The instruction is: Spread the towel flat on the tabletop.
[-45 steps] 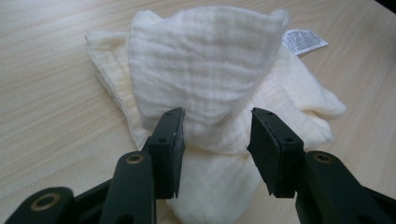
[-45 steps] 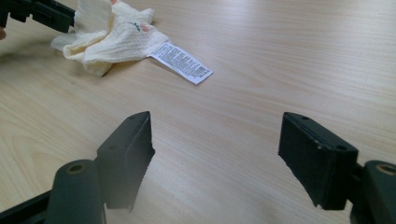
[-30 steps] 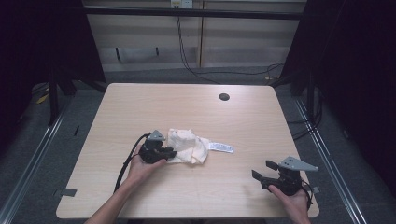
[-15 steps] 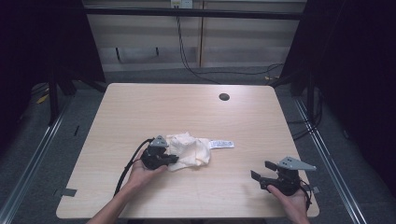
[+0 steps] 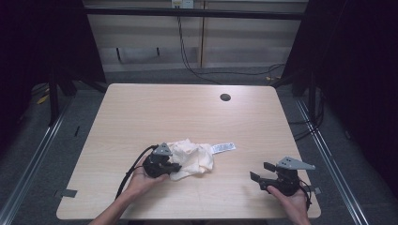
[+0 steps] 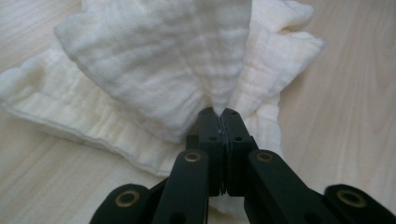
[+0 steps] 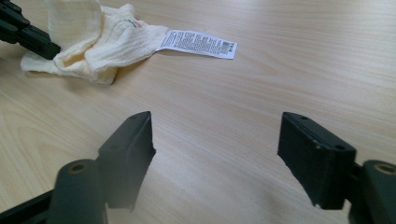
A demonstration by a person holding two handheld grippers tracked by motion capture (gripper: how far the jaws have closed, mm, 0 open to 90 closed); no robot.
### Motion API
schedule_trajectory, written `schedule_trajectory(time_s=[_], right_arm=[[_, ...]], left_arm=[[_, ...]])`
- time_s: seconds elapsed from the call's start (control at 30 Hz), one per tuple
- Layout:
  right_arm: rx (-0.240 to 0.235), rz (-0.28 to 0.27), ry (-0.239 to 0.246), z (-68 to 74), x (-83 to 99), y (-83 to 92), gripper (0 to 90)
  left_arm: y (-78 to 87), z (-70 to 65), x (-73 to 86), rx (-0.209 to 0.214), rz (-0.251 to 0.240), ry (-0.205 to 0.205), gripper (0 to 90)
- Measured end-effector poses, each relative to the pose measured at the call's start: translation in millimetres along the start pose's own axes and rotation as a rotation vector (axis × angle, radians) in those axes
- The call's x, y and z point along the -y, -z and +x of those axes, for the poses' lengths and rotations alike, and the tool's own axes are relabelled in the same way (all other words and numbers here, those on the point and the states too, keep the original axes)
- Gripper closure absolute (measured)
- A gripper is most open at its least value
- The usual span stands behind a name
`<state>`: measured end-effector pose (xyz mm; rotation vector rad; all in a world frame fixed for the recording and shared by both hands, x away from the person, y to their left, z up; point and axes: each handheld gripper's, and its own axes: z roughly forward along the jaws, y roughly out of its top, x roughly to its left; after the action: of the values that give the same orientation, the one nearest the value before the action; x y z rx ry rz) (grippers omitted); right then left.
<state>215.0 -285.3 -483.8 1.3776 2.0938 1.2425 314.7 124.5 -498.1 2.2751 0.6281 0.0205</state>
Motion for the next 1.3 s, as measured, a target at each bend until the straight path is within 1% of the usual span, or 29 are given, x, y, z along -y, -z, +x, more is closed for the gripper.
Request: schedule_trajectory(time_s=[0.07, 0.1, 0.13, 0.2, 0.23, 0.27, 0.3, 0.37, 0.4, 0.43, 0.47, 0.53, 0.57, 0.6, 0.63, 0.67, 0.73, 0.77, 0.8, 0.83, 0.9, 0.93, 0.97, 1.0, 1.07, 1.13, 1.2, 1.27, 1.3], right_arm=[[-0.017, 0.006, -0.006, 0.6, -0.5, -0.3, 30.6], [-0.033, 0.014, -0.011, 0.7, -0.9, -0.4, 30.1], [-0.057, 0.028, -0.017, 1.2, -2.4, -1.6, 30.4], [-0.068, 0.032, -0.015, 4.1, -3.9, -3.1, 33.6], [-0.07, 0.048, 0.002, 8.2, -5.7, -5.4, 33.7], [-0.077, 0.055, 0.006, 10.6, -6.8, -6.4, 33.9], [-0.099, 0.059, 0.017, 13.1, -8.7, -8.3, 33.9], [-0.121, 0.075, 0.027, 19.1, -14.1, -12.4, 34.0], [-0.125, 0.085, 0.032, 21.3, -16.8, -14.3, 34.5], [-0.142, 0.091, 0.047, 24.7, -22.9, -19.2, 34.7], [-0.148, 0.093, 0.049, 26.5, -26.1, -22.2, 35.2], [-0.167, 0.113, 0.065, 31.0, -34.2, -32.3, 39.6], [-0.182, 0.122, 0.075, 33.0, -37.3, -39.1, 42.9], [-0.186, 0.134, 0.079, 35.4, -39.6, -46.3, 48.3], [-0.19, 0.137, 0.087, 37.8, -40.4, -54.1, 50.9], [-0.194, 0.15, 0.092, 40.7, -40.2, -61.7, 51.6], [-0.206, 0.179, 0.109, 45.4, -39.1, -73.3, 53.9], [-0.215, 0.188, 0.129, 49.2, -39.2, -77.7, 56.4], [-0.218, 0.195, 0.14, 51.4, -40.3, -79.0, 56.7], [-0.218, 0.195, 0.142, 53.9, -43.1, -80.3, 58.0], [-0.235, 0.187, 0.14, 55.0, -50.7, -83.9, 60.6], [-0.241, 0.181, 0.142, 54.9, -53.8, -86.6, 61.6], [-0.245, 0.18, 0.141, 55.4, -58.4, -92.4, 62.5], [-0.254, 0.182, 0.138, 55.5, -61.3, -98.3, 62.6], [-0.259, 0.186, 0.149, 57.8, -64.4, -109.4, 64.2], [-0.278, 0.192, 0.157, 62.5, -66.2, -122.3, 65.5], [-0.298, 0.192, 0.156, 66.2, -67.5, -130.0, 66.8], [-0.301, 0.191, 0.171, 71.1, -68.4, -138.7, 67.6], [-0.312, 0.193, 0.159, 72.0, -67.7, -141.7, 67.6]], left_arm=[[3.0, -3.0, 3.1, 0.016, 0.005, -0.017, 88.8], [6.2, -4.0, 4.9, 0.028, 0.021, -0.024, 88.8], [8.0, -4.4, 6.4, 0.032, 0.023, -0.026, 88.8], [13.4, -7.1, 10.9, 0.015, 0.033, -0.033, 88.8], [15.5, -7.7, 11.7, 0.01, 0.042, -0.036, 88.7], [17.6, -8.0, 13.3, 0.002, 0.046, -0.035, 88.7], [20.1, -6.7, 14.9, 0.0, 0.051, -0.041, 88.7], [23.9, -4.2, 19.0, 0.009, 0.042, -0.024, 88.5], [26.6, -2.2, 22.5, 0.001, 0.03, -0.008, 88.4], [28.8, -0.2, 23.8, -0.005, 0.038, -0.008, 87.8], [30.4, 1.1, 25.0, -0.013, 0.033, 0.01, 87.3], [32.1, 2.8, 25.6, -0.03, 0.034, 0.005, 84.5], [32.3, 3.5, 26.0, -0.046, 0.029, 0.008, 83.8], [32.1, 4.1, 25.9, -0.06, 0.024, 0.017, 83.6], [32.6, 5.2, 25.4, -0.064, 0.031, 0.014, 83.6], [32.1, 6.0, 25.4, -0.062, 0.025, 0.013, 83.6], [32.4, 8.2, 25.6, -0.071, 0.019, 0.023, 83.1], [32.5, 9.3, 25.7, -0.067, 0.018, 0.026, 82.9], [32.9, 11.1, 26.0, -0.071, 0.013, 0.033, 82.6], [33.3, 12.3, 25.8, -0.077, 0.013, 0.035, 80.7], [33.6, 15.7, 25.6, -0.087, 0.005, 0.05, 78.0], [33.4, 18.2, 24.5, -0.093, 0.005, 0.047, 76.3], [33.0, 20.8, 23.4, -0.113, 0.004, 0.038, 75.5], [32.4, 23.2, 22.2, -0.126, -0.002, 0.059, 74.4], [31.0, 27.2, 21.3, -0.108, -0.009, 0.075, 72.9], [31.1, 27.5, 21.1, -0.103, -0.011, 0.085, 72.1], [31.3, 26.7, 21.4, -0.107, -0.01, 0.083, 71.5], [31.3, 26.3, 21.5, -0.113, -0.009, 0.081, 71.5], [31.1, 26.4, 21.7, -0.112, -0.012, 0.081, 71.5]])
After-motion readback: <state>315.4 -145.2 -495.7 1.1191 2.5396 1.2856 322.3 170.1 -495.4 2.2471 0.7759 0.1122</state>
